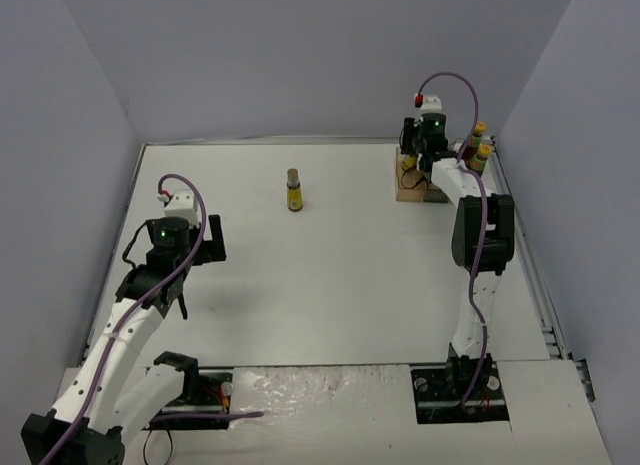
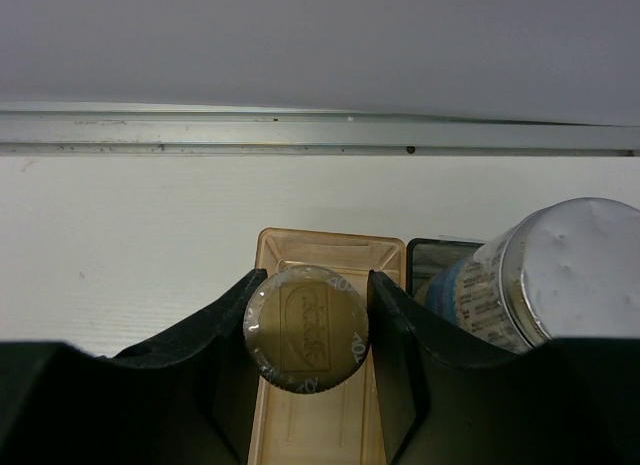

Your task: Organize the condiment bottles

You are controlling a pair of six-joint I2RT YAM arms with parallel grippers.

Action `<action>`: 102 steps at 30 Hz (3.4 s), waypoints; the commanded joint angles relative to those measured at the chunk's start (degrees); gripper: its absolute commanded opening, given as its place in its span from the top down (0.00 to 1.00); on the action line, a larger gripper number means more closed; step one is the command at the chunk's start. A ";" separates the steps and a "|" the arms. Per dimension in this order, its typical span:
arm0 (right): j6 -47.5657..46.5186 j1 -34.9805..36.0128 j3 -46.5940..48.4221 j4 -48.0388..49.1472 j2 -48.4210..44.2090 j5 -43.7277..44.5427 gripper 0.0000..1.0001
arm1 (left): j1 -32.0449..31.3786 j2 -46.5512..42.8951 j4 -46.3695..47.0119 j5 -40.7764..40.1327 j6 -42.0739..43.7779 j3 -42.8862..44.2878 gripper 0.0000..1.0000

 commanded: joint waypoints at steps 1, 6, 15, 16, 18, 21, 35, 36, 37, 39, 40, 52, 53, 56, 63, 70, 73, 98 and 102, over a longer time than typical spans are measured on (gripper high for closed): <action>1.62 -0.53 4.59 9.58 0.17 -0.96 1.00 | 0.45 0.54 3.64 -0.06 0.95 1.94 0.03; 1.25 -0.53 4.86 10.43 1.68 -0.21 1.00 | 0.53 0.98 3.75 0.14 1.03 1.94 0.03; 0.72 -0.53 4.33 10.54 2.05 0.43 0.83 | 0.53 1.42 3.85 0.66 1.13 1.93 0.03; 0.72 -0.53 4.33 10.37 2.04 0.35 0.81 | 0.53 1.50 3.85 0.67 1.13 1.94 0.03; 0.72 -0.60 4.33 10.12 1.89 0.26 0.77 | 0.53 1.51 3.85 0.75 1.13 1.94 0.03; 0.72 -0.61 4.33 9.52 1.54 0.24 0.62 | 0.53 1.43 3.76 0.84 1.21 1.94 0.03; -2.34 0.42 -0.10 6.59 -9.96 -2.25 0.18 | 0.53 0.90 3.58 1.02 1.13 2.11 0.03; -2.52 0.77 -0.75 6.13 -11.56 -3.07 0.16 | 0.53 0.78 3.58 1.02 1.13 2.17 0.03; -2.46 1.28 -1.27 5.68 -13.33 -3.84 0.15 | 0.53 0.72 3.55 1.02 1.13 2.23 0.03; -1.87 2.84 -2.68 4.53 -16.53 -5.84 0.11 | 0.53 0.59 3.49 0.96 1.06 2.29 0.03; -1.81 3.79 -3.43 3.97 -17.97 -7.04 0.09 | 0.53 0.50 3.47 0.87 1.06 2.31 0.03; -2.09 25.30 -13.42 9.47 -21.33 -11.53 0.01 | 0.45 -0.95 3.58 1.29 1.13 2.29 0.03; -2.41 26.95 -13.42 10.16 -20.32 -11.22 0.01 | 0.45 -1.01 3.58 1.35 1.06 2.22 0.03; -3.33 30.07 -12.52 11.93 -16.66 -10.54 0.01 | 0.45 -1.22 3.49 1.38 1.04 2.20 0.03; -4.32 32.91 -8.66 13.37 -9.63 -7.16 0.01 | 0.39 -1.93 2.95 1.20 1.00 2.11 0.03; -4.55 33.19 -4.85 13.42 -3.91 -5.65 0.02 | 0.36 -2.12 2.32 0.99 0.95 1.99 0.03; -4.53 33.16 -2.87 13.33 -1.60 -5.62 0.08 | 0.36 -2.38 2.15 0.89 0.95 1.94 0.03; -3.78 26.17 -17.33 14.46 -17.45 -3.14 1.00 | 0.21 -2.82 1.74 0.47 1.13 1.91 0.03; -4.92 20.42 -20.53 12.64 -24.53 -2.18 1.00 | 0.18 -2.78 1.82 0.30 1.06 1.87 0.03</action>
